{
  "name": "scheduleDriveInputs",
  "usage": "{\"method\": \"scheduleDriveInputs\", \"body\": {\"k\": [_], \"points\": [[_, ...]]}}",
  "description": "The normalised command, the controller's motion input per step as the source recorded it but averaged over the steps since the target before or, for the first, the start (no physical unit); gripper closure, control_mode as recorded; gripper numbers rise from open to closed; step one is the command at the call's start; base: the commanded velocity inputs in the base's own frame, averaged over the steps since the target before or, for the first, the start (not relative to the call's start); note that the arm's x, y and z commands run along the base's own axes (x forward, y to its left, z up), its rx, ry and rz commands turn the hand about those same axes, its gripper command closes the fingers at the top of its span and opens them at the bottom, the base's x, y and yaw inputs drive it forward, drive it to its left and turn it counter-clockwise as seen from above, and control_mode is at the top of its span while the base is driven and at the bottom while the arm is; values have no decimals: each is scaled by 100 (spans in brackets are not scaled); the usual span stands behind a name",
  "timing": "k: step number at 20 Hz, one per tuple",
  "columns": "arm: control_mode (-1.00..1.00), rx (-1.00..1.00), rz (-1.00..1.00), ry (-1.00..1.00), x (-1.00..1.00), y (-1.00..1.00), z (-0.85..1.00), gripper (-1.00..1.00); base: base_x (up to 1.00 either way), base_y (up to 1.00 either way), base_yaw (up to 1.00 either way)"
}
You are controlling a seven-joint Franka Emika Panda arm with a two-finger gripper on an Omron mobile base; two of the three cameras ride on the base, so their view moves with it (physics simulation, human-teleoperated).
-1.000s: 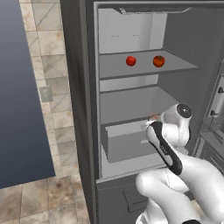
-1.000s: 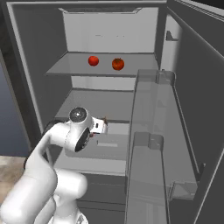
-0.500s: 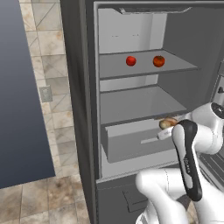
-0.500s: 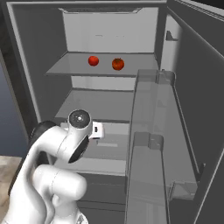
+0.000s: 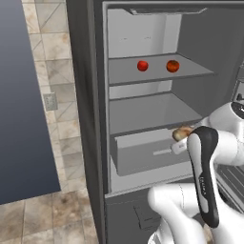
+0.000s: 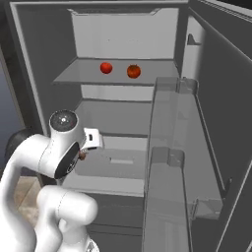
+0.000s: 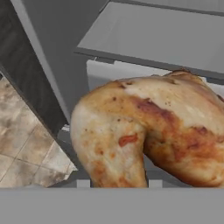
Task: Place one tomato and one chicken drumstick in each tupperware on the nearby counter, to pack two identical lunches.
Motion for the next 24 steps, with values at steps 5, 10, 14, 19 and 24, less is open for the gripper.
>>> {"method": "scheduleDriveInputs", "body": {"k": [5, 10, 14, 19, 24], "points": [[100, 0, 0, 0, 0, 0, 0, 100, -62, -12, -5], [100, 0, 0, 0, 0, 0, 0, 100, -100, -14, -1], [100, 0, 0, 0, 0, 0, 0, 100, -100, -20, 0], [100, 0, 0, 0, 0, 0, 0, 100, -100, -11, 0], [100, 0, 0, 0, 0, 0, 0, 100, -100, -19, 0]]}}
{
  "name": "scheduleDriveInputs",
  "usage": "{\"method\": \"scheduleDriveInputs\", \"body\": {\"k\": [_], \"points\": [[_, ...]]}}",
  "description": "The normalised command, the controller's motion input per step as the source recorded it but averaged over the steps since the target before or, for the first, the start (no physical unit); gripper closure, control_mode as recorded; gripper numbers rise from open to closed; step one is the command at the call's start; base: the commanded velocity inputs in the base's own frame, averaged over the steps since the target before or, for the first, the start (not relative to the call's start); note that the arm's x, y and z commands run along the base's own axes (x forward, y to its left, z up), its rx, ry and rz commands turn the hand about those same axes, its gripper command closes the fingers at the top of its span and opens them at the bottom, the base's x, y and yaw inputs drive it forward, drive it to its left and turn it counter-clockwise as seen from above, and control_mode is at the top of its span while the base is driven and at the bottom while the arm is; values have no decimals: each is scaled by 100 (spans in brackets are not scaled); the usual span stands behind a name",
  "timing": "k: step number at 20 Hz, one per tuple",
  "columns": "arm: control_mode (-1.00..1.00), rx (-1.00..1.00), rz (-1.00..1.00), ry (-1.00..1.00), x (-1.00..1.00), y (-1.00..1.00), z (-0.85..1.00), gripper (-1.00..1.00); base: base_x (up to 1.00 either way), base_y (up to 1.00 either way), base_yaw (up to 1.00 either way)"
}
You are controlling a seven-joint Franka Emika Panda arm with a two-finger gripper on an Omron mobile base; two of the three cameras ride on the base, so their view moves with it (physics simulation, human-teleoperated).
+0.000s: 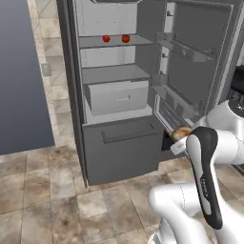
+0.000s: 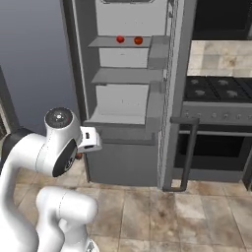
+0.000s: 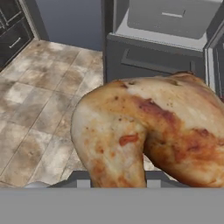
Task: Place one tomato and one chicken drumstick in each tupperware on the nearby counter, to pack two identical lunches.
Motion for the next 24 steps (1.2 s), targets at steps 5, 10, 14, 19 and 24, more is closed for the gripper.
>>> {"method": "scheduleDriveInputs", "body": {"k": [5, 10, 14, 19, 24], "points": [[100, 0, 0, 0, 0, 0, 0, 100, -100, -49, -4], [100, 0, 0, 0, 0, 0, 0, 100, -53, -99, -8], [100, 0, 0, 0, 0, 0, 0, 100, -6, -100, -4], [100, 0, 0, 0, 0, 0, 0, 100, 0, -100, -5], [100, 0, 0, 0, 0, 0, 0, 100, 0, -89, -26]]}}
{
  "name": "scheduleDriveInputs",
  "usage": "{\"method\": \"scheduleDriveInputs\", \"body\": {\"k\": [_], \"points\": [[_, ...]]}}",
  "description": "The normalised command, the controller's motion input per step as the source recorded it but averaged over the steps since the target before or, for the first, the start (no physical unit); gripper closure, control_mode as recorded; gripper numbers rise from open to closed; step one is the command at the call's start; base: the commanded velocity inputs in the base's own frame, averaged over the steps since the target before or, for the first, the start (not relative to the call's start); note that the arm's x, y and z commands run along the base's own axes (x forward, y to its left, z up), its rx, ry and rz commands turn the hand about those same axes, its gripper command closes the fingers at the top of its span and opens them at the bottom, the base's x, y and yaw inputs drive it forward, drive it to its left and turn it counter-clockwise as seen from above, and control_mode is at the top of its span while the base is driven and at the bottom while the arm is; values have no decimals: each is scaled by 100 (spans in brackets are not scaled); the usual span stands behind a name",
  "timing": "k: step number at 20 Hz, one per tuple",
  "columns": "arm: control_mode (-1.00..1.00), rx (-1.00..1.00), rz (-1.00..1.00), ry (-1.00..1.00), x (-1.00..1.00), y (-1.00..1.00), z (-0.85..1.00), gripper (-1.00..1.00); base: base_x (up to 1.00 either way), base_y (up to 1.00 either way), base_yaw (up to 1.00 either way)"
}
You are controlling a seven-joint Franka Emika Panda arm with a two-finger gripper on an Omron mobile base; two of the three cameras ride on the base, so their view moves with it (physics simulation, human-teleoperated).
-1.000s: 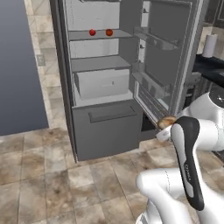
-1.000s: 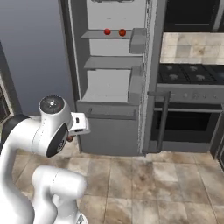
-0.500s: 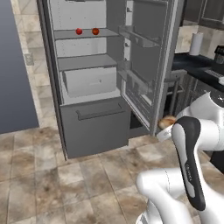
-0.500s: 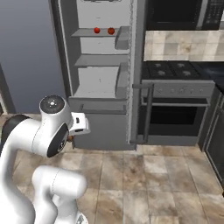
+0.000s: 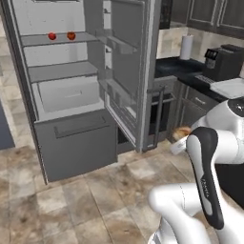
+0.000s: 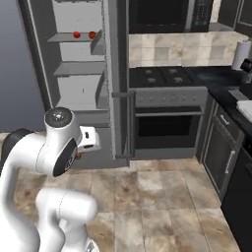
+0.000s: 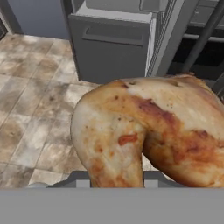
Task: Place one tomato and one chicken drumstick in each tupperware on the nearby counter, to pack two identical lunches.
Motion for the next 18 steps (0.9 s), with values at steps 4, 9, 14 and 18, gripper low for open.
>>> {"method": "scheduleDriveInputs", "body": {"k": [4, 9, 14, 18], "points": [[100, 0, 0, 0, 0, 0, 0, 100, 0, -63, -34], [100, 0, 0, 0, 0, 0, 0, 100, 9, -57, -37], [100, 0, 0, 0, 0, 0, 0, 100, 19, -55, -41], [100, 0, 0, 0, 0, 0, 0, 100, 29, -56, -41]]}}
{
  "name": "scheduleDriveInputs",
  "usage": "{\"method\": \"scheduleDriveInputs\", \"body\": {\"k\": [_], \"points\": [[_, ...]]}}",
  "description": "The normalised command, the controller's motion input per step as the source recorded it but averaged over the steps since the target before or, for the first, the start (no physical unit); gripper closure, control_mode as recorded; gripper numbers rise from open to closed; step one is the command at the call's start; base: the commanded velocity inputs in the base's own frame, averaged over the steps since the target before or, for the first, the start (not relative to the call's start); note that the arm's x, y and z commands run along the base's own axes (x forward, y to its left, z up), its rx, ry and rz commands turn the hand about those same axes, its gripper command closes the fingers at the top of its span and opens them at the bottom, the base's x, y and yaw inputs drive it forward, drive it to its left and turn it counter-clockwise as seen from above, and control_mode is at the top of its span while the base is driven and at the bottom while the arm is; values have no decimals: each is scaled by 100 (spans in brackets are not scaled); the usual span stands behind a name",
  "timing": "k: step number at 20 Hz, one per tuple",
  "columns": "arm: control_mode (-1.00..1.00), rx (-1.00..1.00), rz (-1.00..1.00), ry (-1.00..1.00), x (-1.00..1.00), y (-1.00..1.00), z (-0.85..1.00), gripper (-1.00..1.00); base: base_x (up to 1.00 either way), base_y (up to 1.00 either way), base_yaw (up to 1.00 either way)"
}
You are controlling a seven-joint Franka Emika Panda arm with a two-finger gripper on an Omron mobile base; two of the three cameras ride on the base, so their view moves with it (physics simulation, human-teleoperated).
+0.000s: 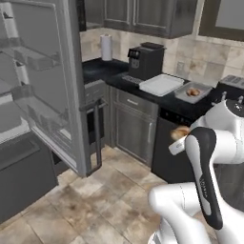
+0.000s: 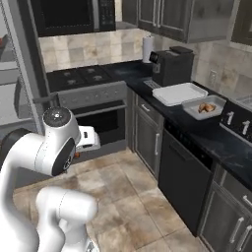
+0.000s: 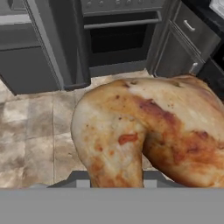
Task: Place one tomato and one chicken drumstick in each tupperware on the nearby counter, to pack two identical lunches.
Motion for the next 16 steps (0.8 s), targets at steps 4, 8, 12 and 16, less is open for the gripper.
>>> {"method": "scheduleDriveInputs", "body": {"k": [4, 8, 12, 16], "points": [[100, 0, 0, 0, 0, 0, 0, 100, 43, -46, -37], [100, 0, 0, 0, 0, 0, 0, 100, 61, -26, -31], [100, 0, 0, 0, 0, 0, 0, 100, 93, -1, -20], [100, 0, 0, 0, 0, 0, 0, 100, 100, 1, -10]]}}
